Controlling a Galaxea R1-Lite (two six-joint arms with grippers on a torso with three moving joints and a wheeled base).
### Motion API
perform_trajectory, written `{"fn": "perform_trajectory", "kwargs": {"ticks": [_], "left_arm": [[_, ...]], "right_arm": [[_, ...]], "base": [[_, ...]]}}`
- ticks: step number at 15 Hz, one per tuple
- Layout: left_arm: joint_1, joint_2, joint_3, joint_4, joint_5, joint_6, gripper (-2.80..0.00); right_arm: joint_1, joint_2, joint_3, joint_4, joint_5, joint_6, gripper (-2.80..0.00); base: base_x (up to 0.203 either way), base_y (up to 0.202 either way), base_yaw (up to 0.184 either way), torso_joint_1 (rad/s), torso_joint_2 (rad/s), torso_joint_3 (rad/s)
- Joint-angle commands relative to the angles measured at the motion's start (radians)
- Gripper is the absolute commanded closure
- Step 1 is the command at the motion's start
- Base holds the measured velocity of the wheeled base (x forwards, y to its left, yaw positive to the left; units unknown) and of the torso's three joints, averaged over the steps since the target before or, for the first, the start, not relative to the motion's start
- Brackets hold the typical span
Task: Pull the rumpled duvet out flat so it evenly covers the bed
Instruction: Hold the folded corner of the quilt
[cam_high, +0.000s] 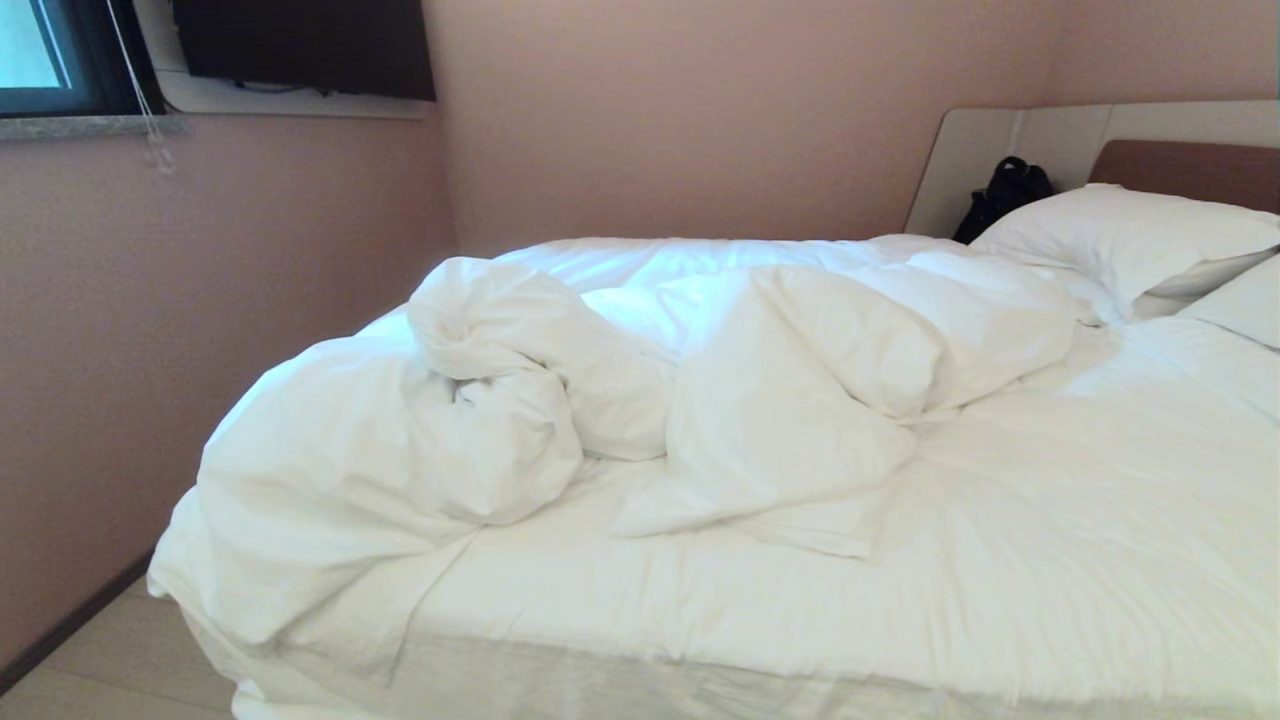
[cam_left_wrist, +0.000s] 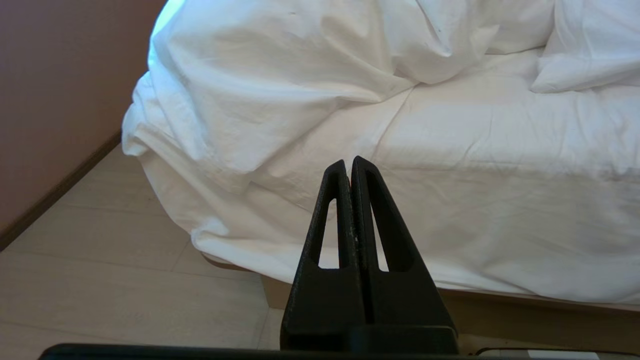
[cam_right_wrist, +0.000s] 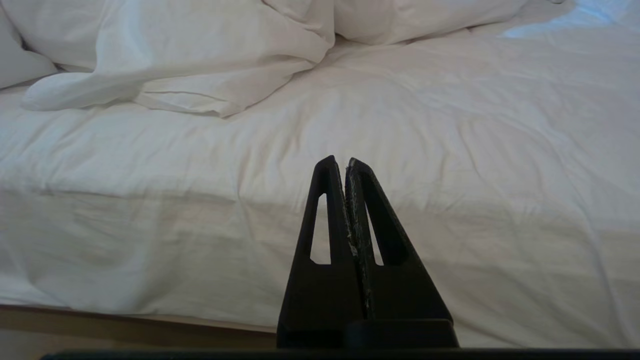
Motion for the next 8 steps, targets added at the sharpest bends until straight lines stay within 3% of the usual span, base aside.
{"fn": "perform_trajectory", "kwargs": {"ticks": [1,8], "left_arm": [[0.001,0.001,0.0,0.0,0.0,0.001,0.0],[0.001,0.001,0.0,0.0,0.0,-0.001,0.0]], "right_arm": [[0.001,0.001,0.0,0.0,0.0,0.0,0.0],[0.002,0.001,0.0,0.001,0.0,0.0,0.0]], "base": [[0.0,0.0,0.0,0.0,0.0,0.0],[0.0,0.0,0.0,0.0,0.0,0.0]]}}
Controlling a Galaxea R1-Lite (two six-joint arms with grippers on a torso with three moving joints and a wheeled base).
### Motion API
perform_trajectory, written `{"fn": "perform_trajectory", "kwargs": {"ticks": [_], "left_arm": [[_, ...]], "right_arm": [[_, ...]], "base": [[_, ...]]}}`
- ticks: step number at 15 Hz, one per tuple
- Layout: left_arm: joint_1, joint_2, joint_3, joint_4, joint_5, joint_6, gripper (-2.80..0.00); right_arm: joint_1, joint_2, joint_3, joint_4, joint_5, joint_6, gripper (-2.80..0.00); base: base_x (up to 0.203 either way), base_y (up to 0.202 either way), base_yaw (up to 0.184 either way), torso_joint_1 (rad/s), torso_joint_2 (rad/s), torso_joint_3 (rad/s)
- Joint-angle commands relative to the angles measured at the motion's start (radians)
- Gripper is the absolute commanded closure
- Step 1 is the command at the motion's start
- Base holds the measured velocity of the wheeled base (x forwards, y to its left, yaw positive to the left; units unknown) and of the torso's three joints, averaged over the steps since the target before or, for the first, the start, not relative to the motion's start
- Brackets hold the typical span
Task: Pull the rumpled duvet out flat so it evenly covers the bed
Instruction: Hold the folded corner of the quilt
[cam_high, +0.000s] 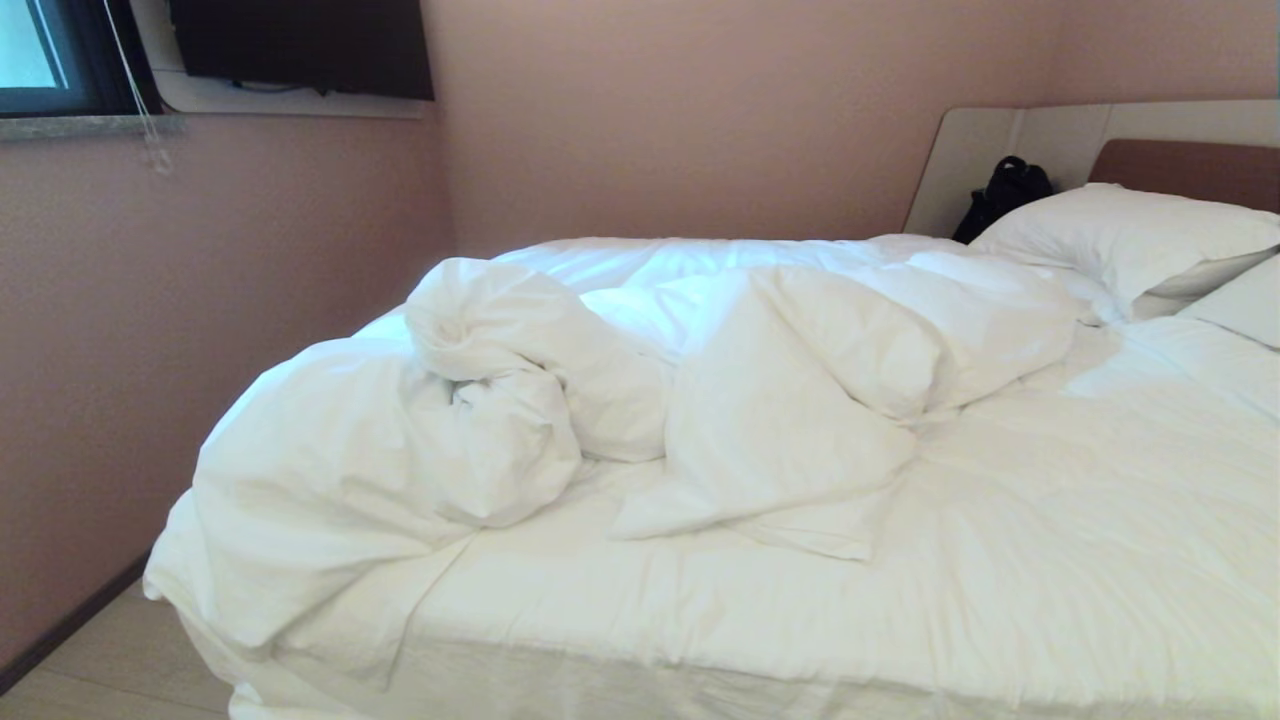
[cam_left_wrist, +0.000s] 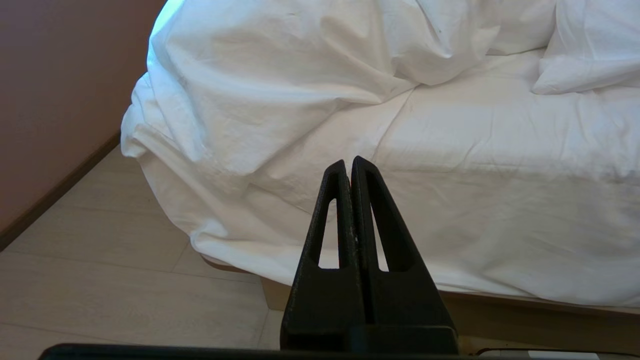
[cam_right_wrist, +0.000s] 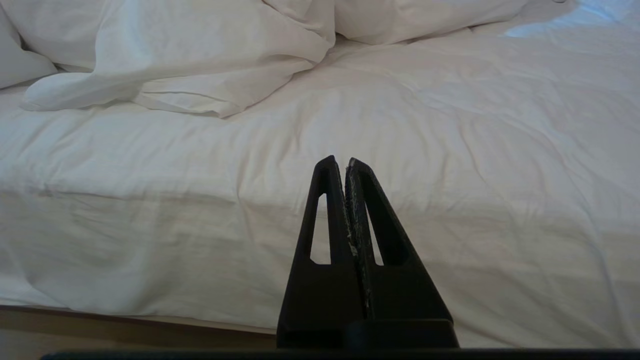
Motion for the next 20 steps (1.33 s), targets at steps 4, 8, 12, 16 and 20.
{"fn": "perform_trajectory", "kwargs": {"ticks": [4,8,12,16,20], "left_arm": [[0.0,0.001,0.0,0.0,0.0,0.0,0.0],[0.0,0.0,0.0,0.0,0.0,0.0,0.0],[-0.001,0.001,0.0,0.0,0.0,0.0,0.0],[-0.001,0.001,0.0,0.0,0.0,0.0,0.0],[0.0,0.001,0.0,0.0,0.0,0.0,0.0]], "right_arm": [[0.0,0.0,0.0,-0.001,0.002,-0.016,0.0],[0.0,0.0,0.0,0.004,0.002,-0.04,0.0],[0.0,0.0,0.0,-0.002,-0.002,-0.022,0.0],[0.001,0.009,-0.047,0.037,0.016,-0.053,0.0],[0.001,0.255,-0.211,0.097,0.134,-0.003,0.0]], "base": [[0.0,0.0,0.0,0.0,0.0,0.0],[0.0,0.0,0.0,0.0,0.0,0.0],[0.0,0.0,0.0,0.0,0.0,0.0],[0.0,0.0,0.0,0.0,0.0,0.0],[0.0,0.0,0.0,0.0,0.0,0.0]]}}
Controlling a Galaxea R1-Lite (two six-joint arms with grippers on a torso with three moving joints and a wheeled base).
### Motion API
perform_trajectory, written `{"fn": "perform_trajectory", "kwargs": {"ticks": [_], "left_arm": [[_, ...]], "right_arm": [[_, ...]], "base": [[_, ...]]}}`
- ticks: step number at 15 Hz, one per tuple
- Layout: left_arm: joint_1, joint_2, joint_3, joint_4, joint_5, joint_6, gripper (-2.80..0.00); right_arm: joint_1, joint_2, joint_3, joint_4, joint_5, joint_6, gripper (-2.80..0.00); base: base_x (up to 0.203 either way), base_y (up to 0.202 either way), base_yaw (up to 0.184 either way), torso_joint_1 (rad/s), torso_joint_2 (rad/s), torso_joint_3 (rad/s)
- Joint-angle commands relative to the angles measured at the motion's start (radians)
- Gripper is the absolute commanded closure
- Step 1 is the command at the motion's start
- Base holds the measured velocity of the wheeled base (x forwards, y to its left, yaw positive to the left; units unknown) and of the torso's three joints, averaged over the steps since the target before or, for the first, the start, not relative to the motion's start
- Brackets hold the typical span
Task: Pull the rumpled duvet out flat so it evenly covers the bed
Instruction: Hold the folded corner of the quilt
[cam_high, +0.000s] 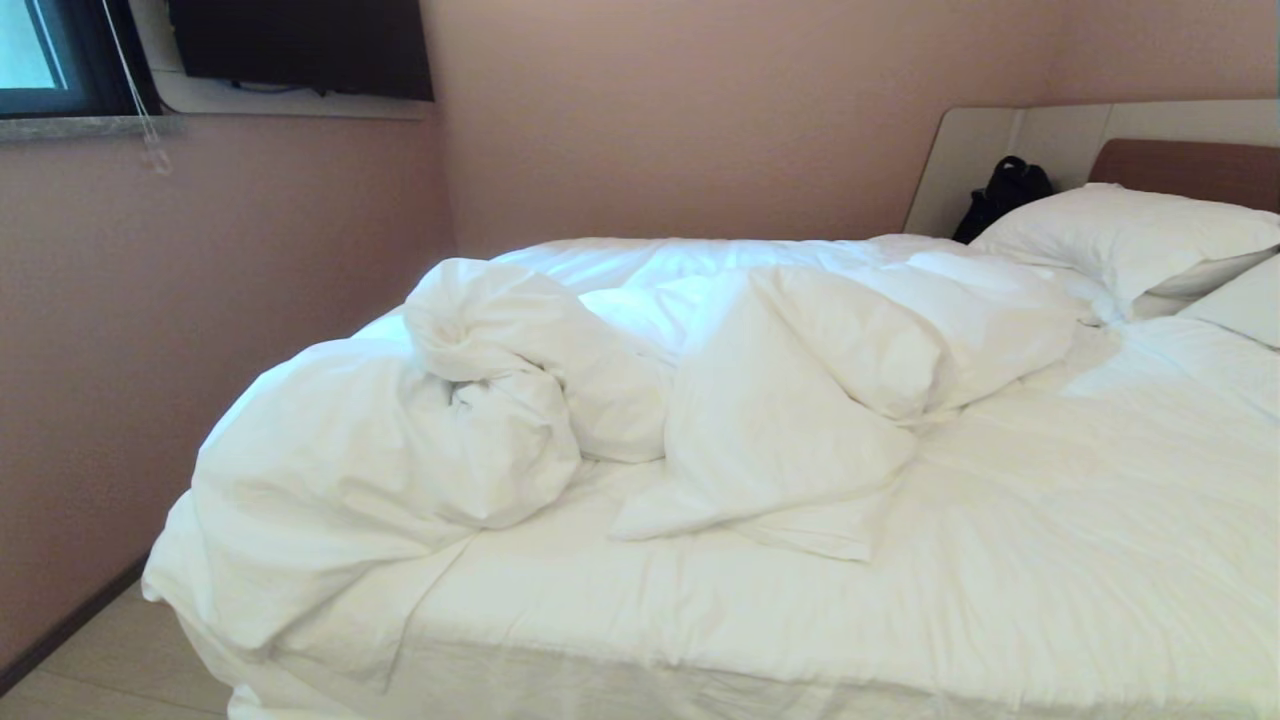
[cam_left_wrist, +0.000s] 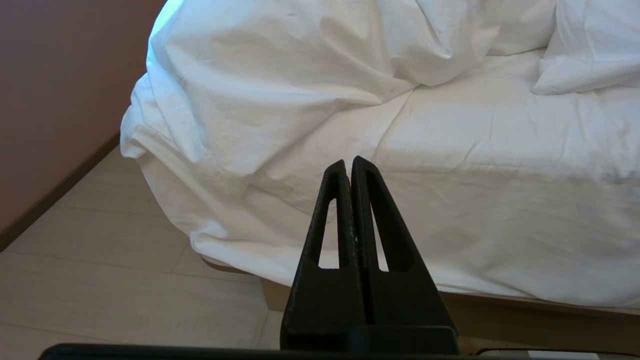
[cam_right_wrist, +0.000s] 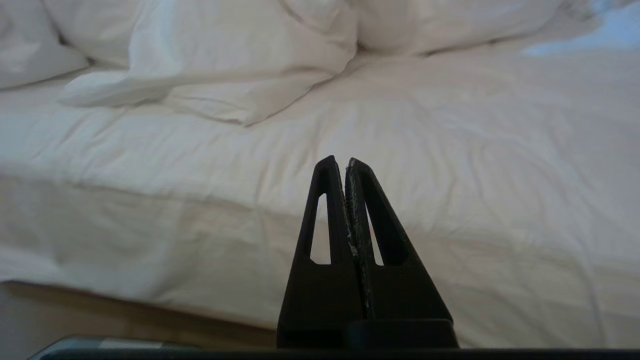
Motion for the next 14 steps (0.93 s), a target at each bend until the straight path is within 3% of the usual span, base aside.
{"fn": "perform_trajectory", "kwargs": {"ticks": [1,7,10,14], "left_arm": [[0.001,0.001,0.0,0.0,0.001,0.0,0.0],[0.001,0.001,0.0,0.0,0.001,0.0,0.0],[0.0,0.001,0.0,0.0,0.001,0.0,0.0],[0.0,0.0,0.0,0.0,0.001,0.0,0.0]], "right_arm": [[0.001,0.261,-0.08,-0.003,0.096,0.06,0.0],[0.009,1.034,-0.333,-0.282,0.211,0.224,0.0],[0.035,1.319,-0.529,-0.36,0.233,0.32,0.0],[0.084,1.556,-0.77,-0.393,0.241,0.429,0.0]], "base": [[0.0,0.0,0.0,0.0,0.0,0.0],[0.0,0.0,0.0,0.0,0.0,0.0],[0.0,0.0,0.0,0.0,0.0,0.0],[0.0,0.0,0.0,0.0,0.0,0.0]]}}
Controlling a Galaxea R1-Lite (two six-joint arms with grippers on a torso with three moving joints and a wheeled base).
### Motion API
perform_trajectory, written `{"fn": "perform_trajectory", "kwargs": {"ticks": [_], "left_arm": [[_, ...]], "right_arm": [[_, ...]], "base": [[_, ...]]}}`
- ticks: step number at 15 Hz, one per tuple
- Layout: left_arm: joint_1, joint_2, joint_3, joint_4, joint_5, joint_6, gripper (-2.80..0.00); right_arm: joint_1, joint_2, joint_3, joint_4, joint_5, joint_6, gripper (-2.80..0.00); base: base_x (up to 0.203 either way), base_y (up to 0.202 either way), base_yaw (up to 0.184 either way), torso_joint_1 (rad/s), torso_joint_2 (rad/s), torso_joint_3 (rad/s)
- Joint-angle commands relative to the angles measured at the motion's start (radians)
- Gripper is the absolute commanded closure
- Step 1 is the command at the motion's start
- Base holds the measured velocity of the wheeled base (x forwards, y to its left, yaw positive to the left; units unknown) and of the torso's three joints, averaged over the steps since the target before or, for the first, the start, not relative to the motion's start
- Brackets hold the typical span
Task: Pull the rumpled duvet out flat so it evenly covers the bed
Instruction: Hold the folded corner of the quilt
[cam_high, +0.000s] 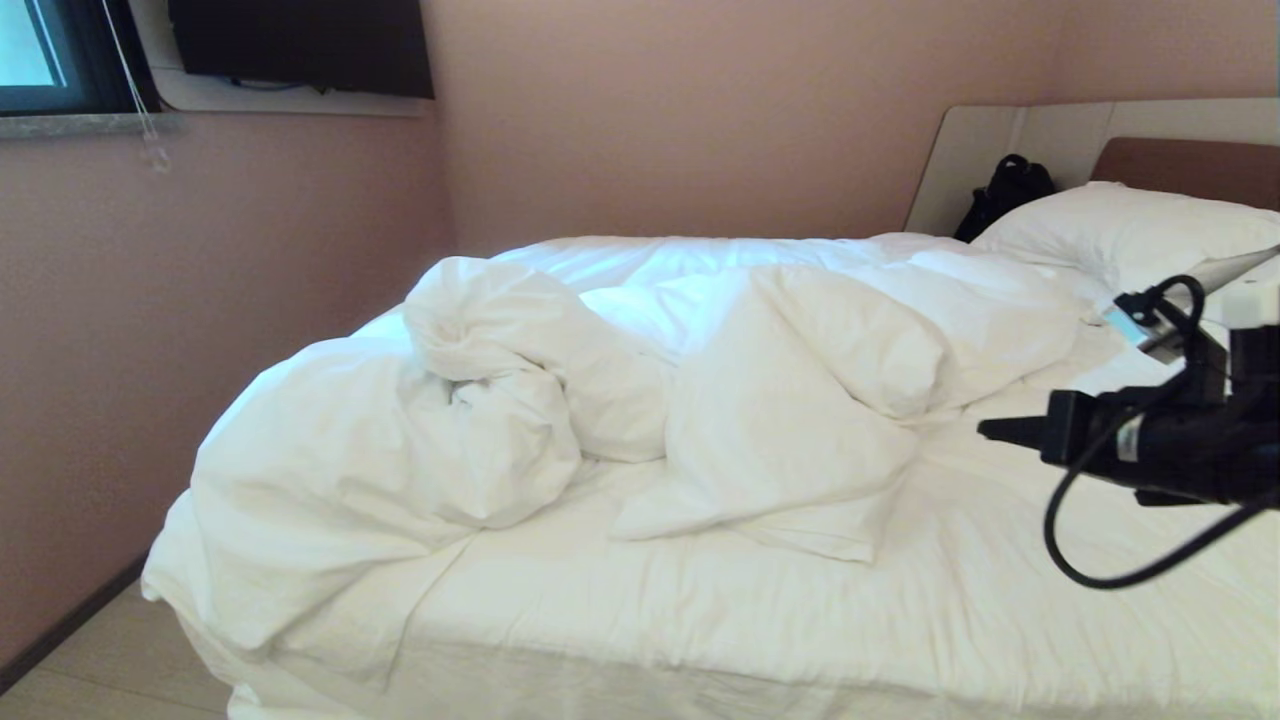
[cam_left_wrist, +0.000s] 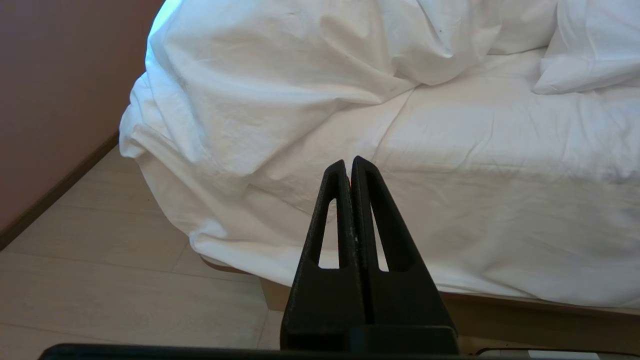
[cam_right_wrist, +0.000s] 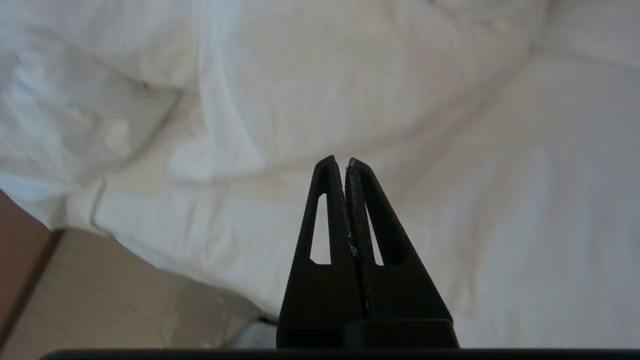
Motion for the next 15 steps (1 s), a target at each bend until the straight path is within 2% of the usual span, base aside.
{"fn": "perform_trajectory", "kwargs": {"ticks": [1,4,9,10,15], "left_arm": [[0.0,0.001,0.0,0.0,0.001,0.0,0.0],[-0.001,0.002,0.0,0.0,0.001,0.0,0.0],[-0.001,0.0,0.0,0.0,0.001,0.0,0.0],[-0.001,0.002,0.0,0.0,0.001,0.0,0.0],[0.0,0.0,0.0,0.0,0.001,0.0,0.0]], "right_arm": [[0.014,0.186,-0.102,-0.103,0.002,0.108,0.0],[0.016,0.273,-0.161,-0.104,0.0,0.137,0.0],[0.016,0.353,-0.168,-0.111,0.0,0.137,0.0],[0.017,0.383,-0.175,-0.111,-0.001,0.134,-2.8],[0.034,0.405,-0.172,-0.11,-0.007,0.132,-2.8]], "base": [[0.0,0.0,0.0,0.0,0.0,0.0],[0.0,0.0,0.0,0.0,0.0,0.0],[0.0,0.0,0.0,0.0,0.0,0.0],[0.0,0.0,0.0,0.0,0.0,0.0],[0.0,0.0,0.0,0.0,0.0,0.0]]}}
